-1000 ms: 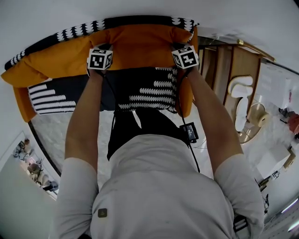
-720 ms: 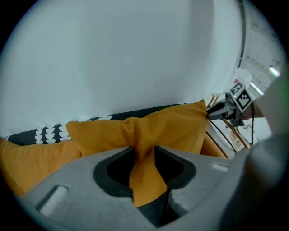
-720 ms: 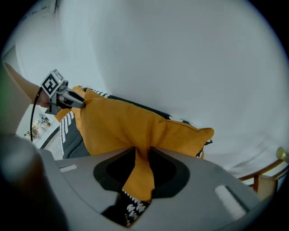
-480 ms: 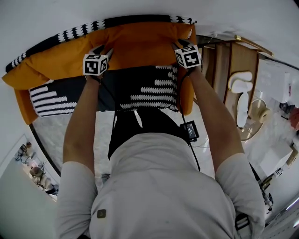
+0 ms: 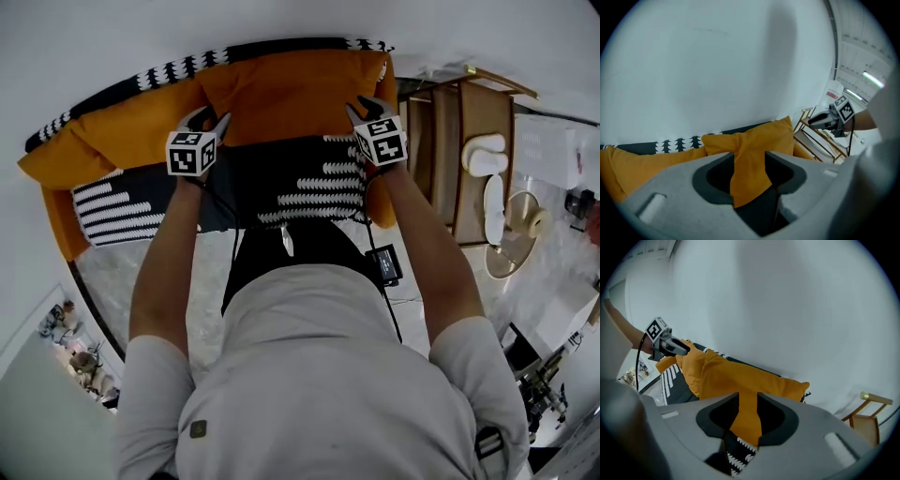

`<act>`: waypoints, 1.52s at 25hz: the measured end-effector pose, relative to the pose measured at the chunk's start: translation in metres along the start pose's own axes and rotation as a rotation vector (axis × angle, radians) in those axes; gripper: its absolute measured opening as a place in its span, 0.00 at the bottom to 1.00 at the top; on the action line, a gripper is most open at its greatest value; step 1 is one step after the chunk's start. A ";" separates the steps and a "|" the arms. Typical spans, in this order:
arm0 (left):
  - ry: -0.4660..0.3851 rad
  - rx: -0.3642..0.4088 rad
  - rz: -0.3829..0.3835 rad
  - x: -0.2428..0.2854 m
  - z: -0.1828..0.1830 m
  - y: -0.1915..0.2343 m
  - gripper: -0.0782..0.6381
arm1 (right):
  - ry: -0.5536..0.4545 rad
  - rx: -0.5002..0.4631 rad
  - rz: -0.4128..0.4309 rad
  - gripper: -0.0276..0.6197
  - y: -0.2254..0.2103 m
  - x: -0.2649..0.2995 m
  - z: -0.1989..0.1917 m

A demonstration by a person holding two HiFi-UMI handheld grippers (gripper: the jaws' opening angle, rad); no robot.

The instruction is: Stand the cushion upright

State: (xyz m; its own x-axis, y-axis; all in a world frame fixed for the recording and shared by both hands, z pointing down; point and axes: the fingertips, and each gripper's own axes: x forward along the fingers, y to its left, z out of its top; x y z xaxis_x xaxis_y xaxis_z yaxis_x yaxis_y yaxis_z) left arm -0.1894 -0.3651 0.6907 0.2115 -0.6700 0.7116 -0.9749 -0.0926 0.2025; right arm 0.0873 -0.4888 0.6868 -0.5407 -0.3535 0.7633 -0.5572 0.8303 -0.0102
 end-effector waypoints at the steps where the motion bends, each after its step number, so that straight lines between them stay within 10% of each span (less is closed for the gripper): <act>1: -0.013 0.006 -0.008 -0.009 0.000 -0.002 0.41 | -0.017 -0.005 -0.009 0.25 0.008 -0.008 0.004; 22: -0.303 0.162 -0.172 -0.217 0.007 -0.055 0.31 | -0.415 0.018 -0.138 0.06 0.199 -0.198 0.073; 38: -0.447 0.236 -0.197 -0.298 0.031 -0.130 0.11 | -0.521 -0.048 -0.107 0.06 0.243 -0.292 0.069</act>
State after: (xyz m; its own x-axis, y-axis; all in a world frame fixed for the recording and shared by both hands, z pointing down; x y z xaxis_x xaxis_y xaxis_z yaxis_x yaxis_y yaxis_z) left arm -0.1280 -0.1767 0.4314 0.3914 -0.8664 0.3100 -0.9199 -0.3764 0.1097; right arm 0.0660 -0.2133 0.4166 -0.7309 -0.5940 0.3361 -0.6033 0.7926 0.0890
